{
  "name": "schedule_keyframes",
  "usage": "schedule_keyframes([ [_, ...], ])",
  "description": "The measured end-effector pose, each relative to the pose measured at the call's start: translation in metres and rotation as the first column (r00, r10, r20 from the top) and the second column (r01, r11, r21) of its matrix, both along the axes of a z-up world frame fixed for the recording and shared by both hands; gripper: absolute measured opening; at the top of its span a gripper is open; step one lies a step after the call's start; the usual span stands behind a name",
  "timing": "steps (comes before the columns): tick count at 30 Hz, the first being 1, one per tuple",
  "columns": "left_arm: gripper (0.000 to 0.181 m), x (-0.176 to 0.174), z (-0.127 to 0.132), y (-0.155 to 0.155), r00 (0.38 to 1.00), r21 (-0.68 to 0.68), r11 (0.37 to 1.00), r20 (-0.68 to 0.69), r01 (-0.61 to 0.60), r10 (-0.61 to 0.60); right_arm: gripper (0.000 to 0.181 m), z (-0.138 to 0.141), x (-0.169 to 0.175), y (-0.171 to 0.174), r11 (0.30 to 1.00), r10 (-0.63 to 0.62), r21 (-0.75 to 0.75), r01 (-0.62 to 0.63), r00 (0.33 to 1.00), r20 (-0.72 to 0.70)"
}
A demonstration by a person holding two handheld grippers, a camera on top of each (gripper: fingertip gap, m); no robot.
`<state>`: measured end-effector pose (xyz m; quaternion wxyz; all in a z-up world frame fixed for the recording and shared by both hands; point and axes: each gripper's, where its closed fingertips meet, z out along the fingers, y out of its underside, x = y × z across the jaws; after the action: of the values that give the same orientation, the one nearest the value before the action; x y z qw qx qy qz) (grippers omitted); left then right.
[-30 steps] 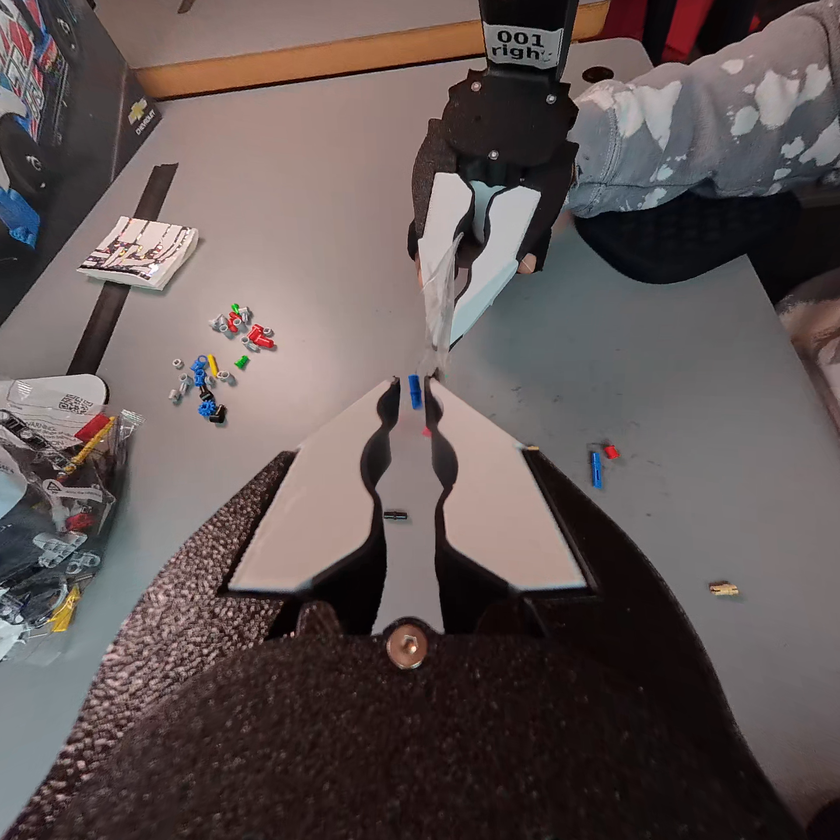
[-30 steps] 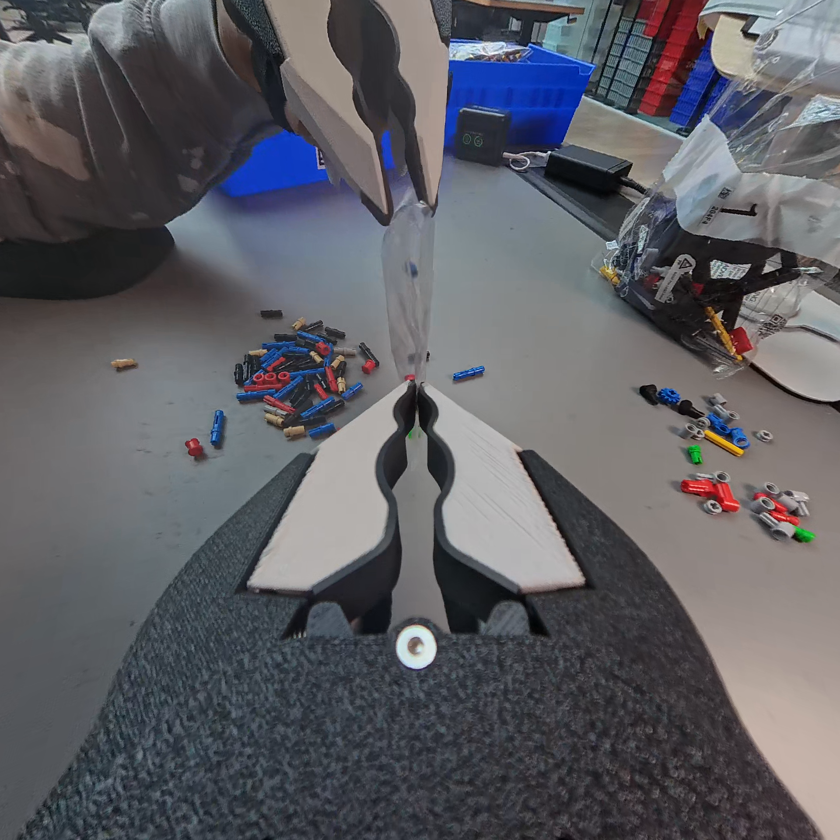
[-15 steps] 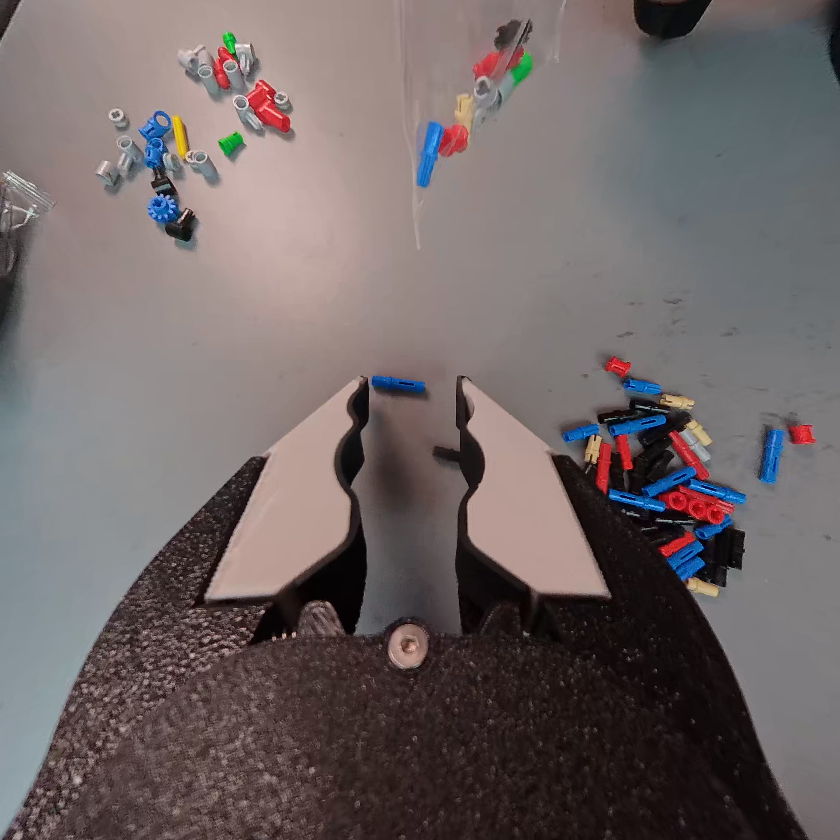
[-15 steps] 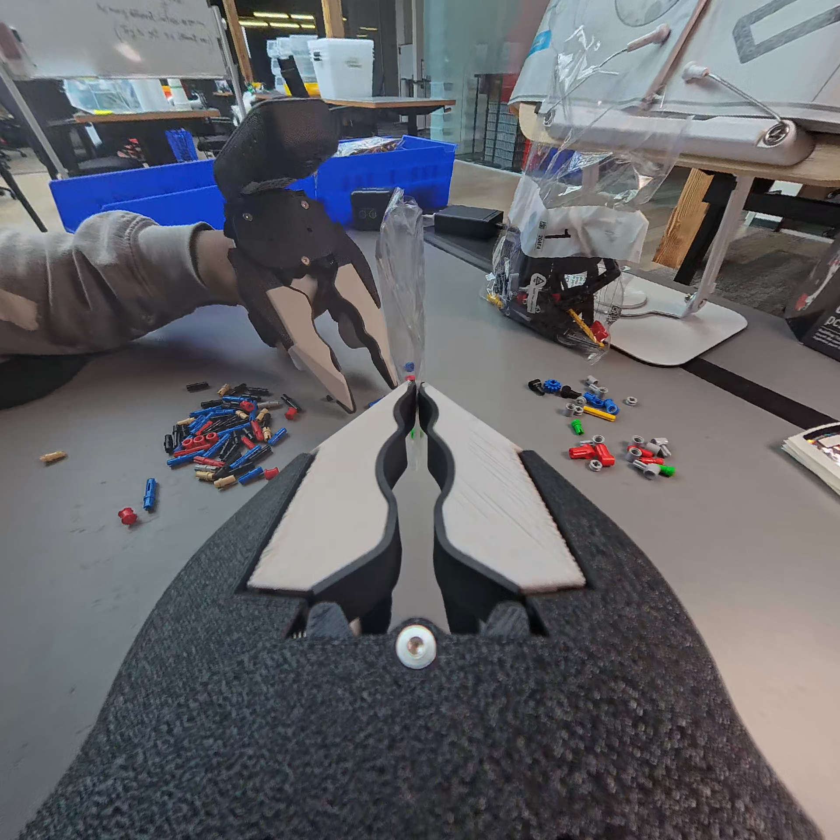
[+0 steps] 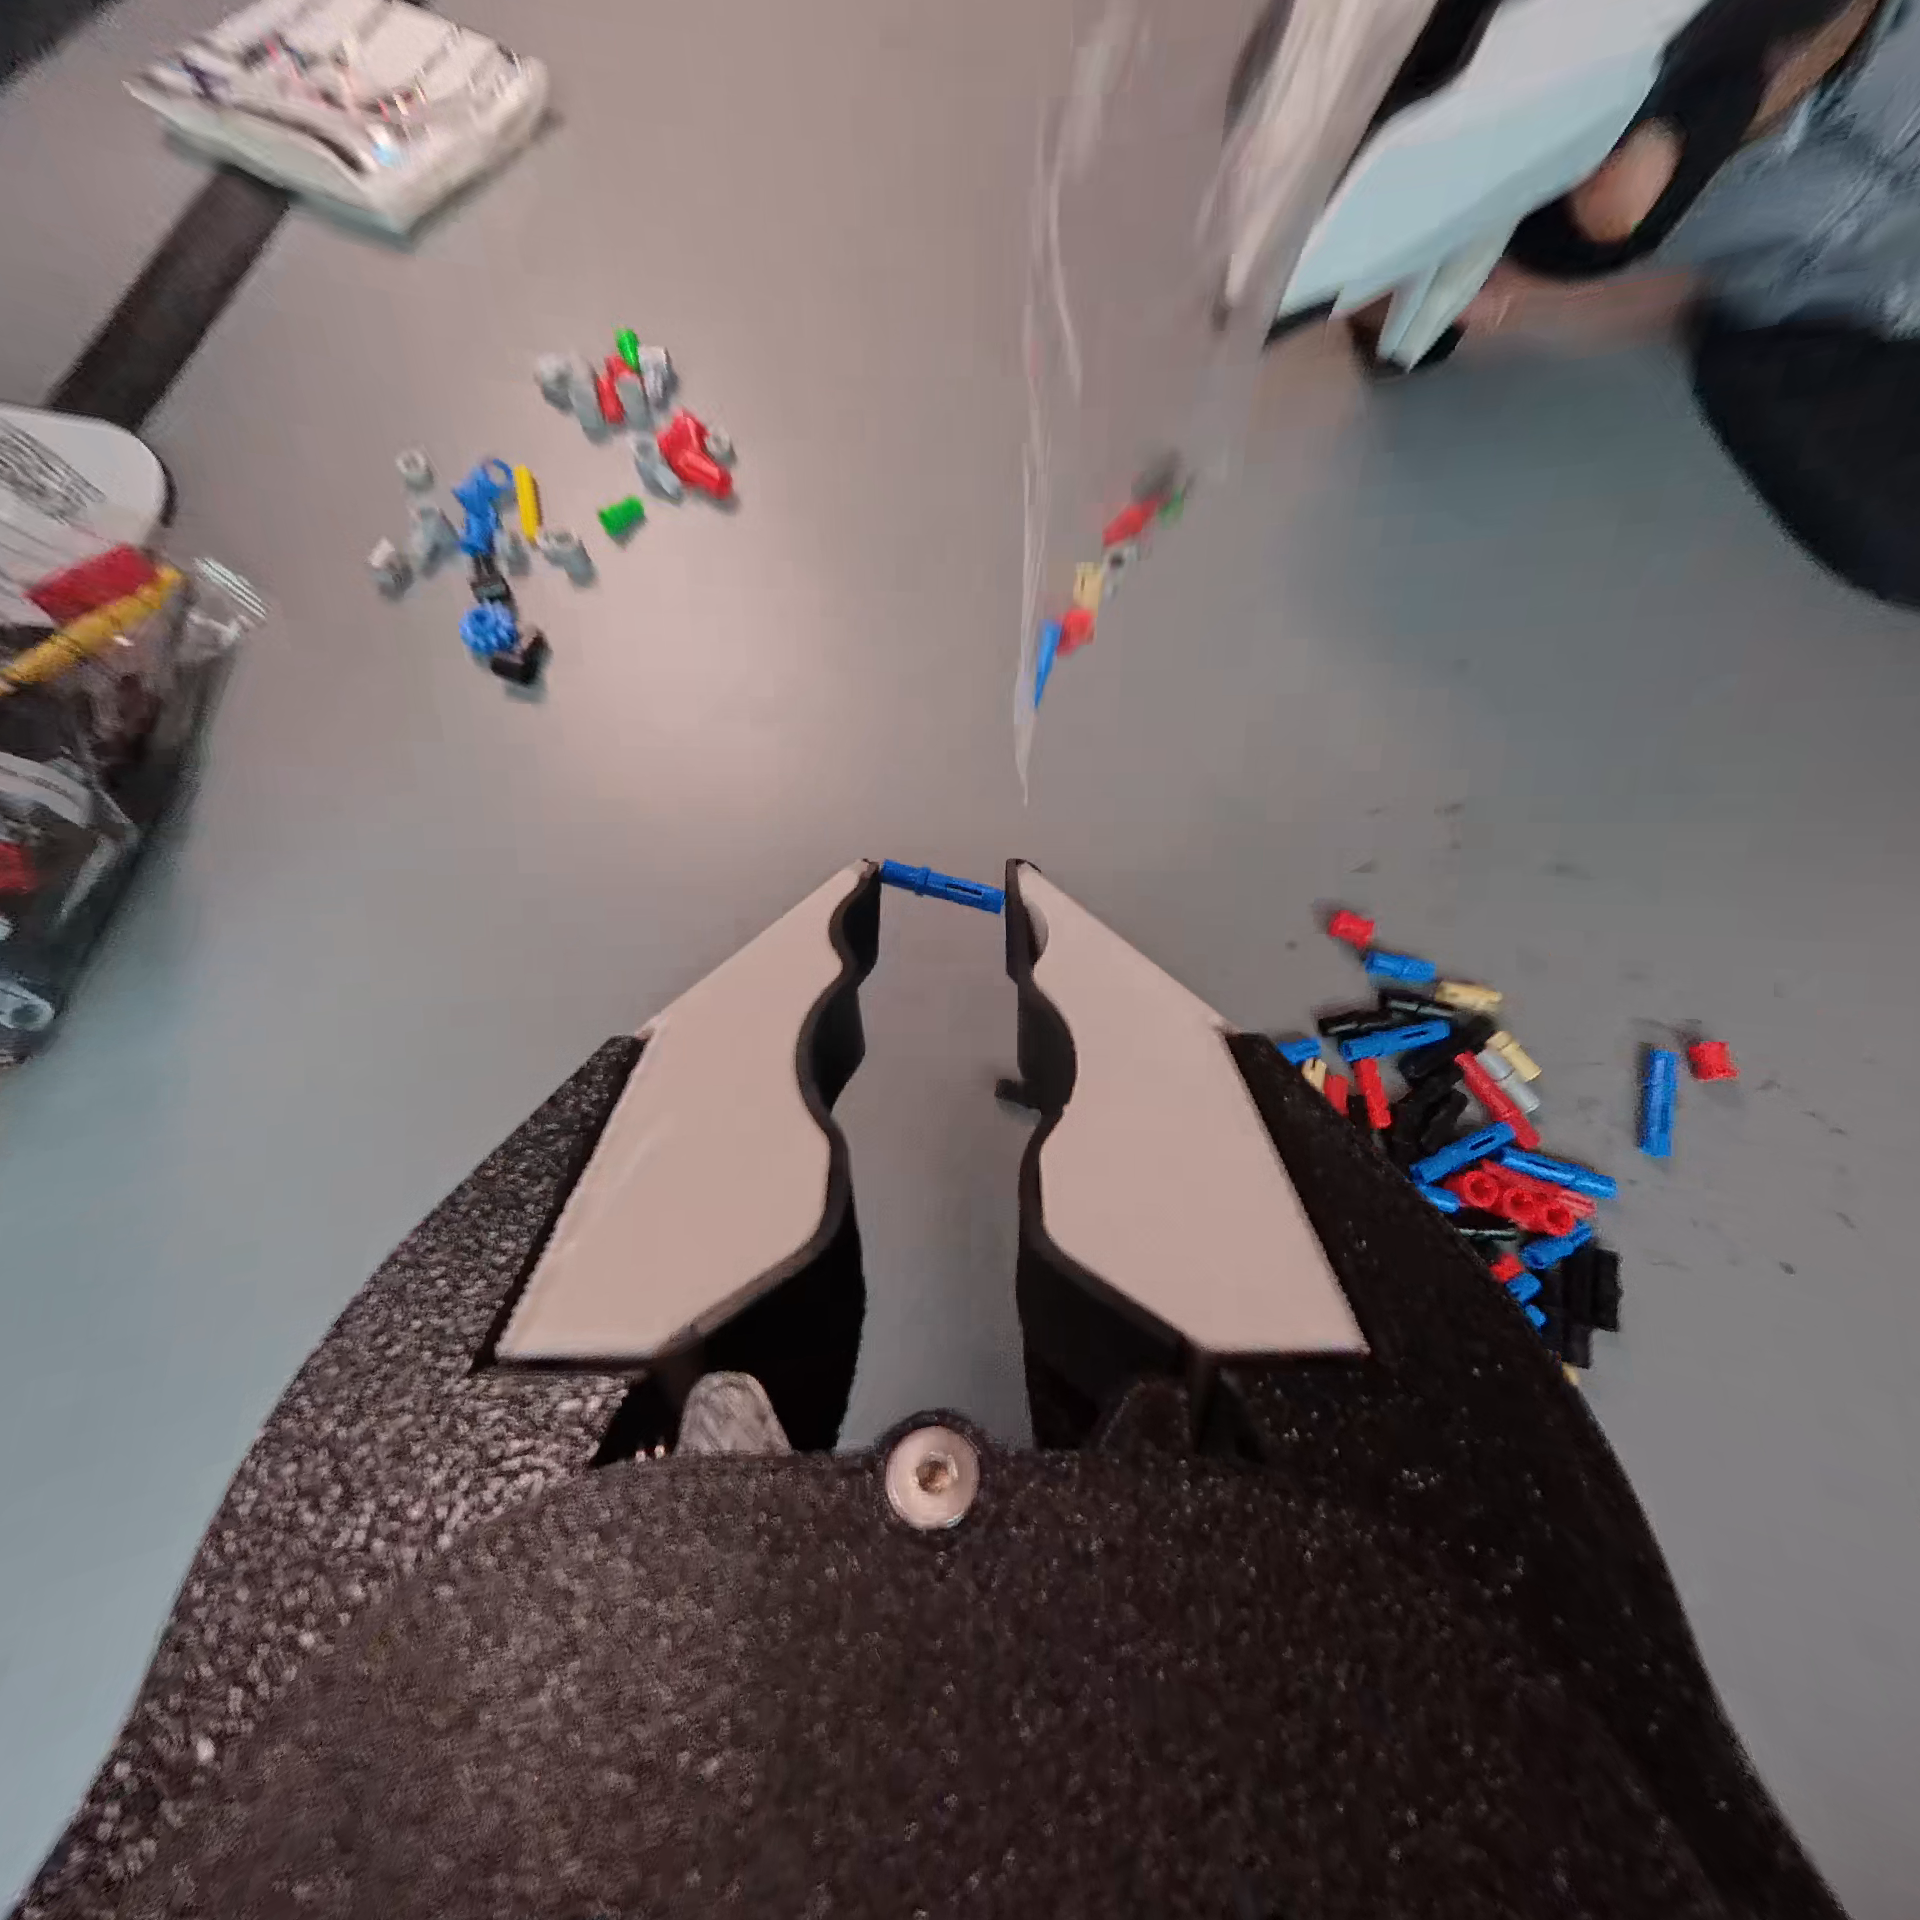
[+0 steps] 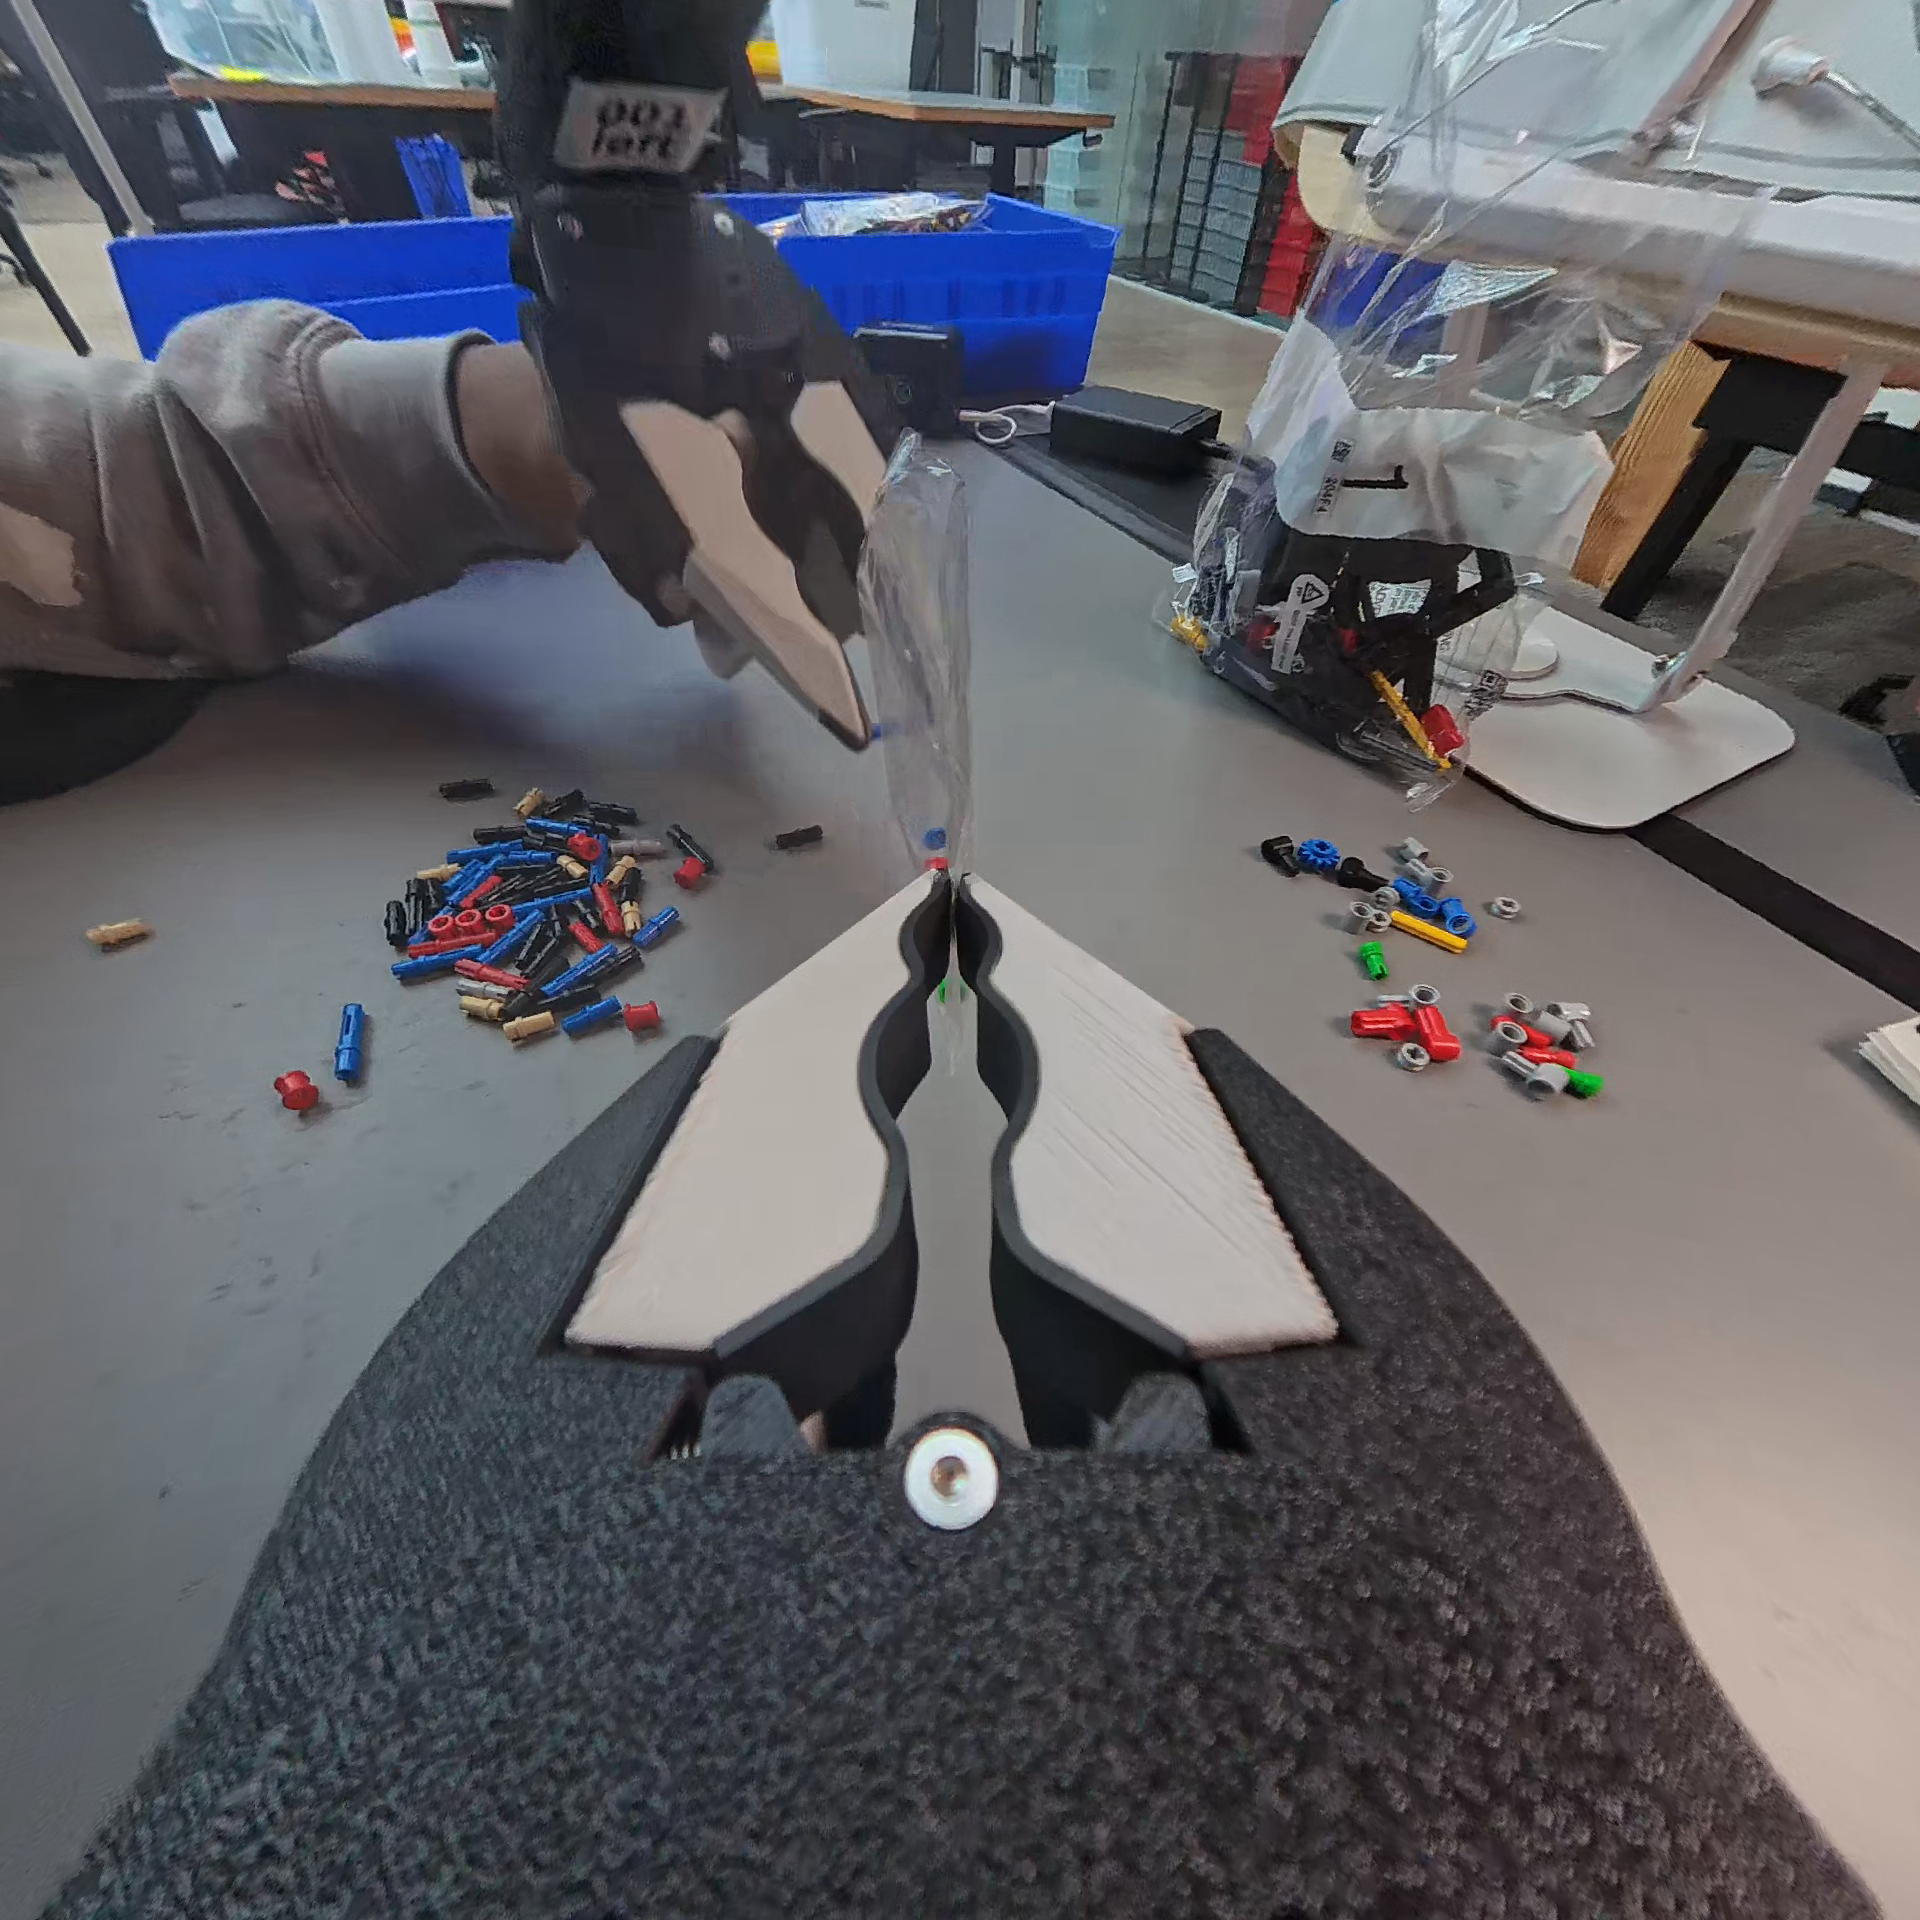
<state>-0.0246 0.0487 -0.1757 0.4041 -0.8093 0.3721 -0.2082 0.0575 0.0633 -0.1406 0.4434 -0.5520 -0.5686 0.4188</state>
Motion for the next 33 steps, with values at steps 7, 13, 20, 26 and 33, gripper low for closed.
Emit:
schedule_keyframes([
  [7,0.024,0.031,0.097,-0.02,0.985,0.264,0.962,0.135,0.07,-0.108,0.0,-0.007,-0.008,-0.016,0.998,0.057,-0.008,-0.056,0.998,0.024],
  [13,0.024,0.044,0.08,-0.02,0.99,0.242,0.965,0.077,0.095,-0.117,0.0,-0.006,-0.01,-0.021,0.997,0.073,-0.006,-0.073,0.997,0.018],
  [20,0.029,0.041,0.081,-0.02,0.991,0.255,0.963,0.071,0.091,-0.112,0.0,-0.004,-0.009,-0.021,0.997,0.076,-0.015,-0.076,0.997,0.007],
  [26,0.029,0.023,0.091,-0.017,0.99,0.252,0.967,0.125,0.037,-0.07,0.0,-0.005,-0.008,-0.022,0.996,0.086,-0.011,-0.086,0.996,0.011],
  [33,0.028,0.039,0.081,-0.022,0.989,0.212,0.974,0.111,0.074,-0.1,0.0,-0.008,-0.01,-0.027,0.994,0.106,-0.008,-0.106,0.994,0.025],
])
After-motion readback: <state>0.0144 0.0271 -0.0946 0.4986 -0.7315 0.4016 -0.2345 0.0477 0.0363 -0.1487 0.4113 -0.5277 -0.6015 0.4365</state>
